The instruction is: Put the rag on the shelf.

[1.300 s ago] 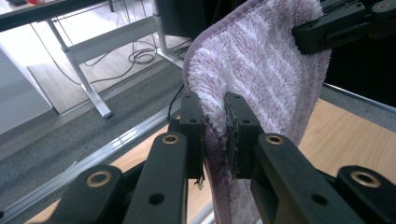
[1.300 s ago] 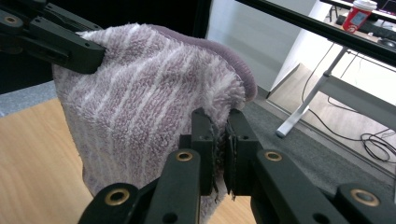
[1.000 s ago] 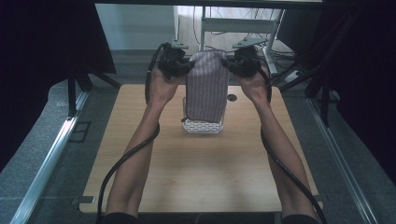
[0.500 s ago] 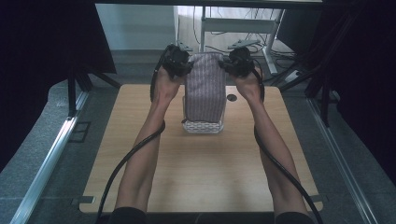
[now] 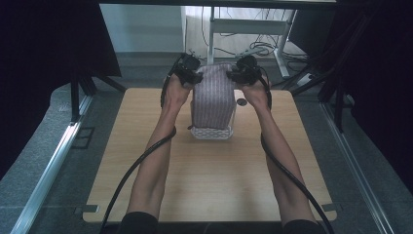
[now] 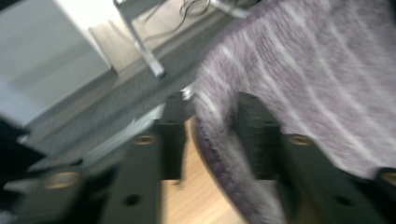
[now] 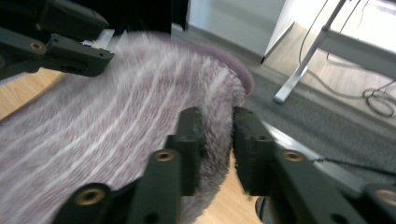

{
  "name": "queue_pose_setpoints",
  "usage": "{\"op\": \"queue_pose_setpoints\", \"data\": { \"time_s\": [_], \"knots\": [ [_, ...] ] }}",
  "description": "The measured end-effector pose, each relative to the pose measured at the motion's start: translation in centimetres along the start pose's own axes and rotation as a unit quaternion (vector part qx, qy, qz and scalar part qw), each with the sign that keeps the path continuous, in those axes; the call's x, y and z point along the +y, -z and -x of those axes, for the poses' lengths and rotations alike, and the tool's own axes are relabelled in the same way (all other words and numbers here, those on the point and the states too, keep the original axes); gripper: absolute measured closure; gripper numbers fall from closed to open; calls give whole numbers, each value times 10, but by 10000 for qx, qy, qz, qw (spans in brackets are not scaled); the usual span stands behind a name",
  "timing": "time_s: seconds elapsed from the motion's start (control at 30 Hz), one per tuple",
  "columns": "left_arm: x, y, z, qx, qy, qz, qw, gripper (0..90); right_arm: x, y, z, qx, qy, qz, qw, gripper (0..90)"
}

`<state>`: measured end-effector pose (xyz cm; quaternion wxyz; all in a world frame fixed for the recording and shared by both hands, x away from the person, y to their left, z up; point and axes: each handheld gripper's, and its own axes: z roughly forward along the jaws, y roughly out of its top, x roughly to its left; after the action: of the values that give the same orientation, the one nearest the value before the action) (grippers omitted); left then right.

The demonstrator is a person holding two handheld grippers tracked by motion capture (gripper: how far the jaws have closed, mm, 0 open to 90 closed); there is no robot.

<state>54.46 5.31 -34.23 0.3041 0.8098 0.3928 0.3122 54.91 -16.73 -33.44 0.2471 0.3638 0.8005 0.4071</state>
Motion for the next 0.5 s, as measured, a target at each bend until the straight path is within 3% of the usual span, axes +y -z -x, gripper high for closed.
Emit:
{"op": "queue_pose_setpoints", "data": {
  "time_s": [0.13,0.23,0.5],
  "knots": [
    [-9,-3,-6,19,200,-70,9998,386,-4,-2,2,-17,-25,-74,10000,622],
    [-16,-3,-12,-121,424,-81,9990,323,-7,-2,4,7,-90,-121,9999,589],
    [-29,5,-23,-493,727,67,9961,203,-15,-4,3,172,-55,-308,9994,449]
  ]
}}
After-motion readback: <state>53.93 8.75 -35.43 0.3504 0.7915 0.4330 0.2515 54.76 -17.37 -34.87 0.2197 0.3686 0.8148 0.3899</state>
